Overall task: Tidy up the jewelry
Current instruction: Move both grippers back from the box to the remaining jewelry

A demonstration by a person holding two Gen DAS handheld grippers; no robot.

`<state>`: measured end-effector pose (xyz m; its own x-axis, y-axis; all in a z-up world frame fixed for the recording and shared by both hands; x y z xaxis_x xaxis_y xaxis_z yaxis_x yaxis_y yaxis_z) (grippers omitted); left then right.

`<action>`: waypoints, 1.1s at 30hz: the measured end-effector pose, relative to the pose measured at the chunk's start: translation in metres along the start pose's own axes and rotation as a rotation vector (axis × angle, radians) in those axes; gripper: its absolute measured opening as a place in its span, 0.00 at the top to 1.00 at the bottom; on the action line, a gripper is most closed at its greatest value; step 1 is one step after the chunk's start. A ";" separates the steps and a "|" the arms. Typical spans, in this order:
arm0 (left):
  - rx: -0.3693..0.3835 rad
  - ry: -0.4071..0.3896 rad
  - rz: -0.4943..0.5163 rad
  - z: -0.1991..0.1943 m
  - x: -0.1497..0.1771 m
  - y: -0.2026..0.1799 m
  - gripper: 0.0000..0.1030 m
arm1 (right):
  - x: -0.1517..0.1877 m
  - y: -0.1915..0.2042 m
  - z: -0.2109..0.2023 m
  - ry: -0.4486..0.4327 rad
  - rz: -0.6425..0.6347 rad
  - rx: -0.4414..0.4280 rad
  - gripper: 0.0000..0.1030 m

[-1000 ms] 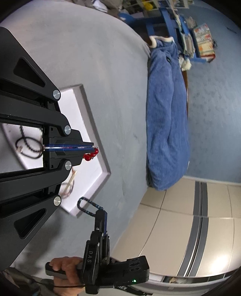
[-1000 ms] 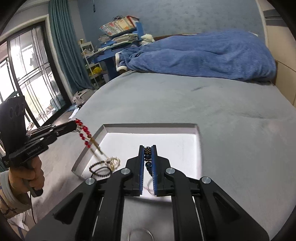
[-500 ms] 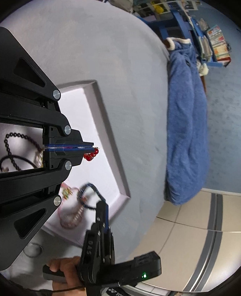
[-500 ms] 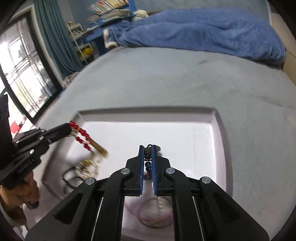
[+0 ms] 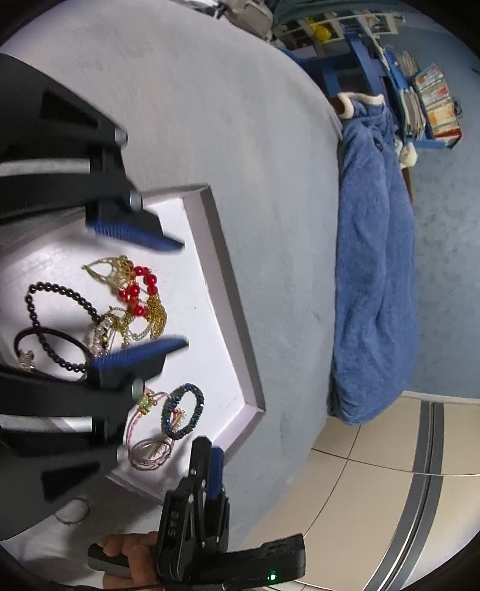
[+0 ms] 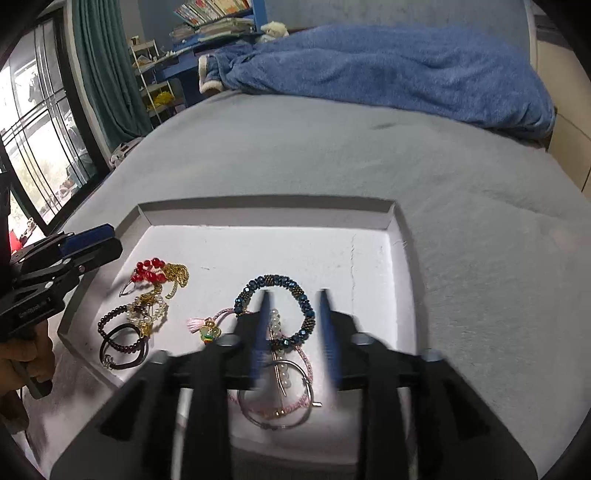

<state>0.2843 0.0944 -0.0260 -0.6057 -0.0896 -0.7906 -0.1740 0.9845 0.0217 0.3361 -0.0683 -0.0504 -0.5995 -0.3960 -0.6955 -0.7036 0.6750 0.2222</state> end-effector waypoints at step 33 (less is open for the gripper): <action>0.100 -0.020 0.034 -0.119 0.117 -0.029 0.18 | 0.149 0.015 -0.112 -0.048 0.068 0.006 0.30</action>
<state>0.1256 0.0376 -0.0461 -0.5944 -0.0542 -0.8024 -0.0749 0.9971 -0.0118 0.1930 -0.1868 -0.0743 -0.6264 -0.3192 -0.7111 -0.6597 0.7030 0.2656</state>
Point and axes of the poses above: each gripper's, at about its wrist camera, not at the fingertips, and z roughly the way its jaws point, y to its left, x to its underside, the point moved 9 cm from there along z, roughly the way its jaws point, and after that the axes turned 10 degrees about -x, right-handed, at the moved point
